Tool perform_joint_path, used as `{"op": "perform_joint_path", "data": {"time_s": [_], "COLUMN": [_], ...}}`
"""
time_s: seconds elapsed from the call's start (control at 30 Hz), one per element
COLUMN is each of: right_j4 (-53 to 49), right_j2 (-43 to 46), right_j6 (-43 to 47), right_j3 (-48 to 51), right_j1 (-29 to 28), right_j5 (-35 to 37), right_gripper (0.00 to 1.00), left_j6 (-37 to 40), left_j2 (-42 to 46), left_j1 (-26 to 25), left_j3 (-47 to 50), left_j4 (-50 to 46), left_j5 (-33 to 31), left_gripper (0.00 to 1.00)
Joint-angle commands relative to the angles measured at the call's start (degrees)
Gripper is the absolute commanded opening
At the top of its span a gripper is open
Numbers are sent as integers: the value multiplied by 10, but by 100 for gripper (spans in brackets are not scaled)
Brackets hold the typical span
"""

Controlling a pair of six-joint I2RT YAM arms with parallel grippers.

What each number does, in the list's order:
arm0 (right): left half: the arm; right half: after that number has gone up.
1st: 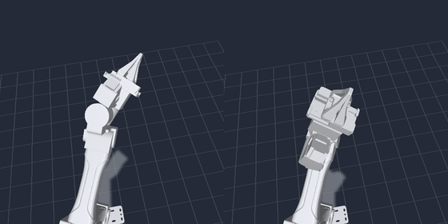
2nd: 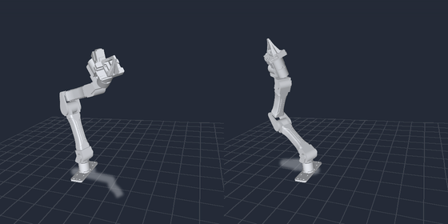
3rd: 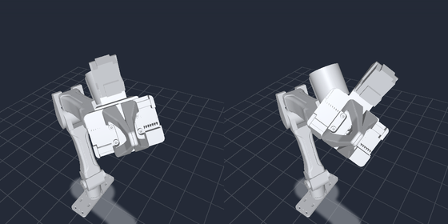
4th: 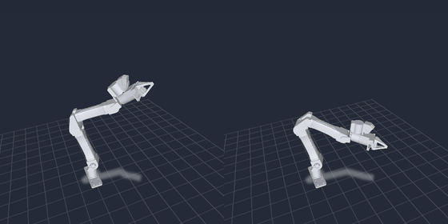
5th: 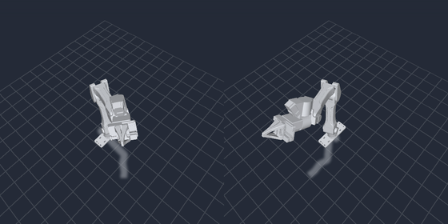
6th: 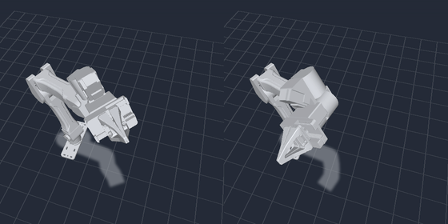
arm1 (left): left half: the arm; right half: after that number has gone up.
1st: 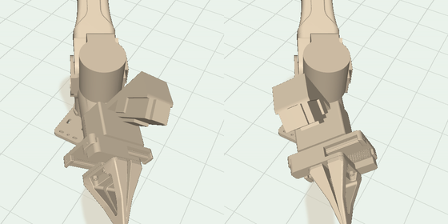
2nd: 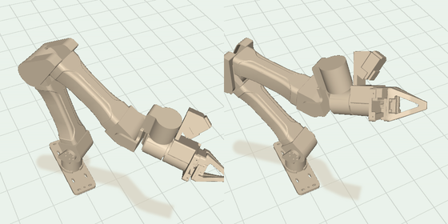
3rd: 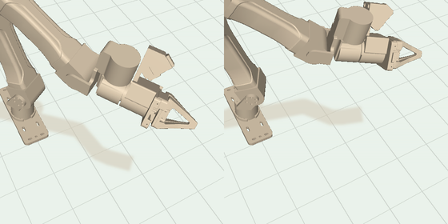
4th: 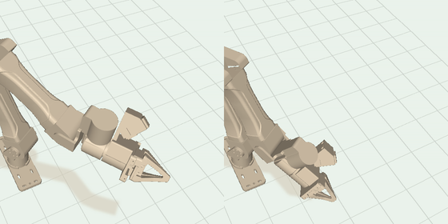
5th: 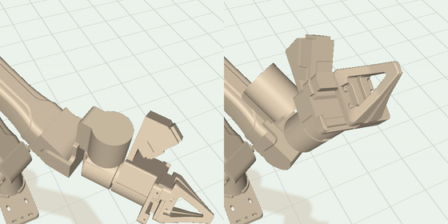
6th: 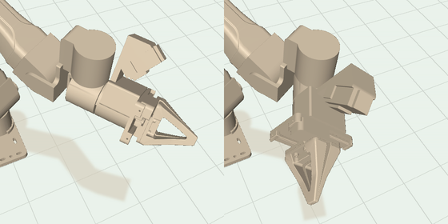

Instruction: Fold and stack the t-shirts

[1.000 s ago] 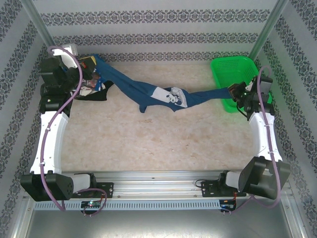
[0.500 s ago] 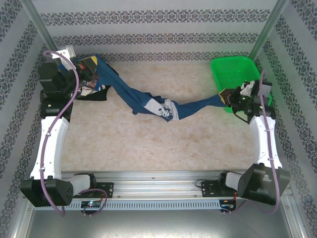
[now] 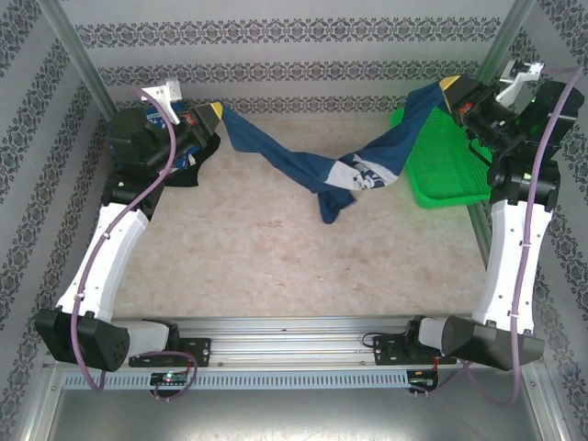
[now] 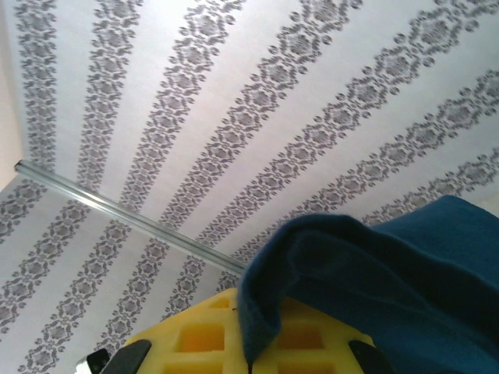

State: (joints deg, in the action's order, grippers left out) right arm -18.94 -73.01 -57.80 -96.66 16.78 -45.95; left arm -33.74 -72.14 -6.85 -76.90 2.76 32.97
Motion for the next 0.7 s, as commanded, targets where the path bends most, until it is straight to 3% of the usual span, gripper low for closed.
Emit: {"op": "perform_joint_path", "data": {"time_s": [0.0, 0.27, 0.43, 0.5, 0.57, 0.67], "right_j4": [-1, -56, -181, -192, -184, -202], "right_j2": [-12, 1, 0, 21, 49, 73], "right_j6": [-15, 31, 111, 113, 106, 101], "right_j3": [17, 145, 214, 266, 326, 420], "right_j1": [3, -15, -22, -26, -53, -161], "right_j5": [-3, -12, 54, 50, 32, 31], "right_gripper": [0, 0, 0, 0, 0, 0], "left_j6": [16, 34, 30, 21, 12, 11], "left_j2": [44, 109, 90, 89, 92, 81], "left_j1": [8, 30, 33, 34, 33, 33], "left_j3": [26, 88, 34, 22, 19, 4], "left_j4": [-6, -76, -72, -59, -45, -50], "left_j5": [-46, -93, -56, -56, -65, -59], "left_gripper": [0, 0, 0, 0, 0, 0]}}
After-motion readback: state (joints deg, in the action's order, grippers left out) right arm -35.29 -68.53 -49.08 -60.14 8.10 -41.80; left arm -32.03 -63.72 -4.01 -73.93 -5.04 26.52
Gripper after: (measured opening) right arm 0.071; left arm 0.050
